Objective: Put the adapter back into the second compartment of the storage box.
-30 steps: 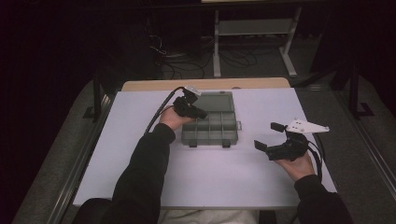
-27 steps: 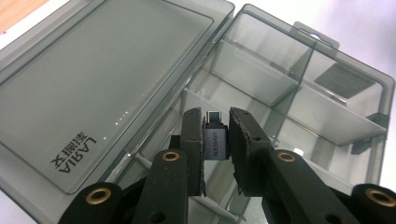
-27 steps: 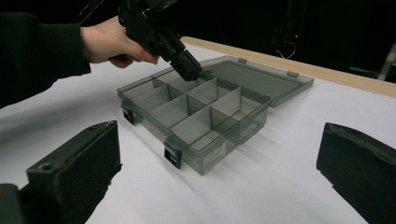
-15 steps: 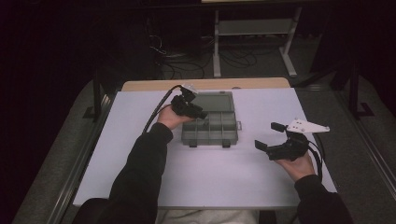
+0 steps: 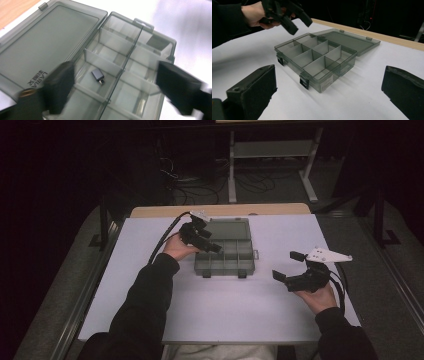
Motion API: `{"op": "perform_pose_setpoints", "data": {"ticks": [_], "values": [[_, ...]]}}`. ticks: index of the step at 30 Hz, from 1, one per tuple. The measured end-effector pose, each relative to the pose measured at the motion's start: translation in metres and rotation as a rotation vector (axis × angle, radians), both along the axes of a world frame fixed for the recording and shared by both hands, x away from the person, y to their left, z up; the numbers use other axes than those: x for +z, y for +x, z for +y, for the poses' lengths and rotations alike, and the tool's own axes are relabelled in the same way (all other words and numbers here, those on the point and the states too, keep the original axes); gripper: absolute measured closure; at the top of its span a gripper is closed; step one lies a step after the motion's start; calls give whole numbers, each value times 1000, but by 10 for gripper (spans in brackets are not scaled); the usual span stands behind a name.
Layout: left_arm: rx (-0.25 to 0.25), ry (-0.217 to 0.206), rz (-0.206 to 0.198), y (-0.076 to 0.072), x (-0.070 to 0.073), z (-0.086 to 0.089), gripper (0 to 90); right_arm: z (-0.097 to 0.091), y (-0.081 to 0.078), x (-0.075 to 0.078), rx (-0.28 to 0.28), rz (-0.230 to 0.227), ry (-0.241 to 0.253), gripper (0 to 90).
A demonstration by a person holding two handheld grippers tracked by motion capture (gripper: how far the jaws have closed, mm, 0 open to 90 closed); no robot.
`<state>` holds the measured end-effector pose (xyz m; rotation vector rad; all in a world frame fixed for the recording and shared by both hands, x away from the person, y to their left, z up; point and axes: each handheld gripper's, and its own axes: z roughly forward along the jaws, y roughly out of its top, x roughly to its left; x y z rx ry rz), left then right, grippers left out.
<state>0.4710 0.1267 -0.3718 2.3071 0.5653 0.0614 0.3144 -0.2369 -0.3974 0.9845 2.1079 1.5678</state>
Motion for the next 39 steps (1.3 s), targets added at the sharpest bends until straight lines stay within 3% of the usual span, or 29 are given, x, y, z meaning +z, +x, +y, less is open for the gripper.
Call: {"op": "perform_pose_setpoints", "data": {"ticks": [5,13,21,30,39], "values": [[-9,-49,-13,-6,6,3,0,0,0,0,0,0,0,0],[-13,-78,-77,-21,16,8,0,-1,-1,0,1,-3,0,0],[-15,-78,-105,-34,21,20,0,0,-1,0,0,-2,1,0],[5,-108,-117,-43,23,36,0,-1,-1,0,-2,0,0,0],[7,-106,-118,-53,19,49,0,0,0,-1,2,4,-2,0]]}}
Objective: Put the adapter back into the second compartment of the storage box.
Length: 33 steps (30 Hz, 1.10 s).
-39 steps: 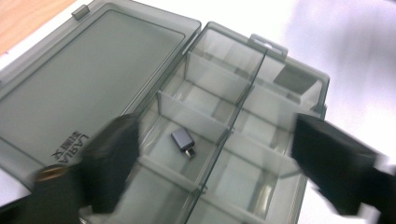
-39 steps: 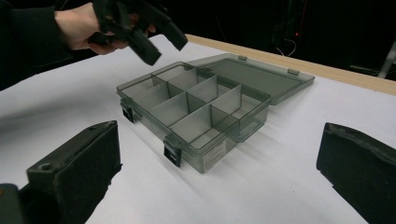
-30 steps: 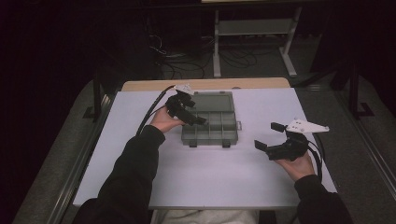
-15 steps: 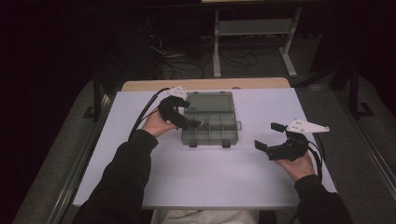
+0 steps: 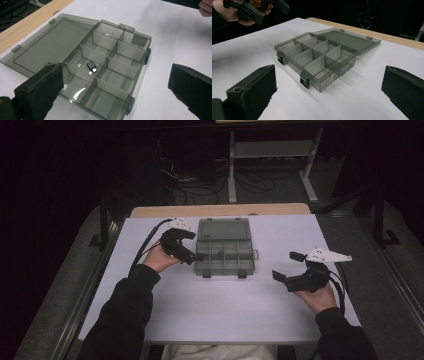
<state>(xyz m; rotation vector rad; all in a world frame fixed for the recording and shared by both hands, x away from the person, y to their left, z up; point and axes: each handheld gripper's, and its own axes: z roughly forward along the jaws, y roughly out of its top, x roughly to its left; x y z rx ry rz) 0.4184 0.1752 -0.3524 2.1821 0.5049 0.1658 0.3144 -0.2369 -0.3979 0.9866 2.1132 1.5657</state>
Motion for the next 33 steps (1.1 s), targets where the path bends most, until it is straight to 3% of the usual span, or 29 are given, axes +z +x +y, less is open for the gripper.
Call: {"op": "perform_pose_setpoints", "data": {"ticks": [17,33], "values": [[34,-45,-7,-15,-6,28,0,0,1,-1,0,6,-1,0],[41,-38,-14,-33,-17,51,0,0,1,-1,1,10,-4,0]]}}
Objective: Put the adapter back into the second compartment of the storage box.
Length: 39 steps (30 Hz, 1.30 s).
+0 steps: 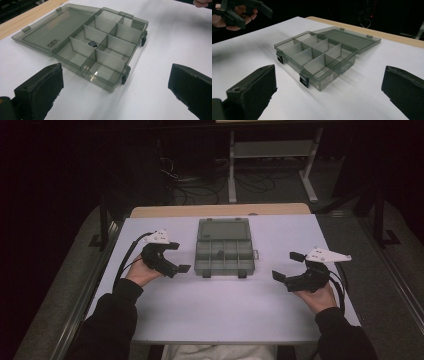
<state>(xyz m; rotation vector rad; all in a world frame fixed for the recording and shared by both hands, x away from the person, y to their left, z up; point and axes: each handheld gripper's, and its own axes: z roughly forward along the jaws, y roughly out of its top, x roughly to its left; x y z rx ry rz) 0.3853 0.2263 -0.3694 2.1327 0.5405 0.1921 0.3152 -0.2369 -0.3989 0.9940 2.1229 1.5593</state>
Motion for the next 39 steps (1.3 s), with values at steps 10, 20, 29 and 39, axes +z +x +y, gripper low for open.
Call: {"op": "perform_pose_setpoints", "data": {"ticks": [10,20,29,39], "values": [[39,-22,-8,-9,-6,24,0,0,0,-1,-2,3,-3,0],[117,-119,-34,-18,-8,55,0,0,1,-2,-3,9,-6,0],[183,-205,-88,-28,-6,83,0,0,1,-3,-8,14,-8,0],[230,-214,-105,-43,-17,106,0,0,1,-4,-13,14,-7,0]]}}
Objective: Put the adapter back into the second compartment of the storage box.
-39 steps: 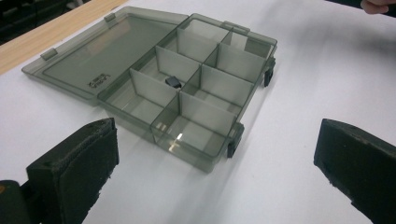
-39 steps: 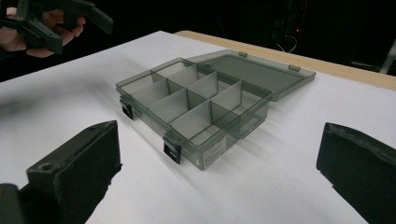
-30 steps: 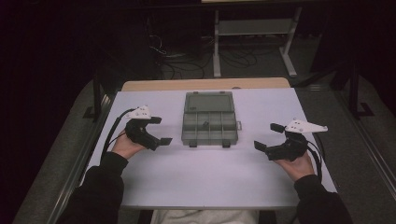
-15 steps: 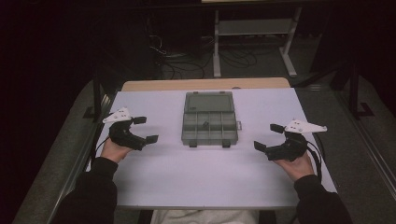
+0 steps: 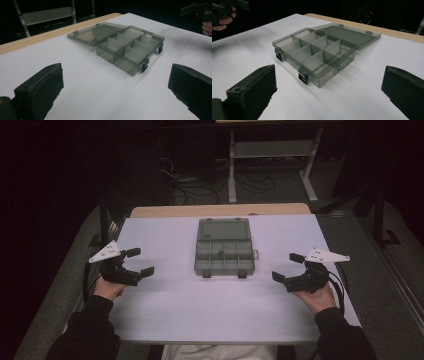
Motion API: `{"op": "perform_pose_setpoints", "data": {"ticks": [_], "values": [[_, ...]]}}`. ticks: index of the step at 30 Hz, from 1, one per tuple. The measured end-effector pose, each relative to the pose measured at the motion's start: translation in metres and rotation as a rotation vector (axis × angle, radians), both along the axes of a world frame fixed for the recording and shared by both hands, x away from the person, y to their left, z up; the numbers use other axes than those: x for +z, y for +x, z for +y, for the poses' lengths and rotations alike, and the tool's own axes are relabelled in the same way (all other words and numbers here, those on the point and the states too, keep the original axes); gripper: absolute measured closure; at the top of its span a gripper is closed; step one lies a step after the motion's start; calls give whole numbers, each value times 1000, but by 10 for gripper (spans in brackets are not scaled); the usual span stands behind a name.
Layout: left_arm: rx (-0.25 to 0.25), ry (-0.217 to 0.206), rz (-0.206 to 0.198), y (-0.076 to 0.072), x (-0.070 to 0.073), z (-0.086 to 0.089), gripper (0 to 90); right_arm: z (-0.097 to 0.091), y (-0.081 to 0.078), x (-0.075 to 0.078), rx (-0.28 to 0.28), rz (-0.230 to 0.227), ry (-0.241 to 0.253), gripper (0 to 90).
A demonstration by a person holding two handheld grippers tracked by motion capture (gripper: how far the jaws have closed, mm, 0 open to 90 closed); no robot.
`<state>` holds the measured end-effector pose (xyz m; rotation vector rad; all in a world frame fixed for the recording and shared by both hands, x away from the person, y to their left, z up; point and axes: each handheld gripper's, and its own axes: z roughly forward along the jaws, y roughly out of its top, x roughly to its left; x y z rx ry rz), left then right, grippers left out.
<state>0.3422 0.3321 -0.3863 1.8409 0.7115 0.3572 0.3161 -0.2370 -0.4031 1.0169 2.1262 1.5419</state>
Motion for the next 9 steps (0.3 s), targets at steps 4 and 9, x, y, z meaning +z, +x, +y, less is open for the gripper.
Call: {"op": "perform_pose_setpoints", "data": {"ticks": [4,9], "values": [[9,-1,-12,-8,-3,3,0,-1,0,-1,-5,4,8,0],[16,19,-15,-14,-7,5,0,-1,0,-3,4,21,5,0]]}}
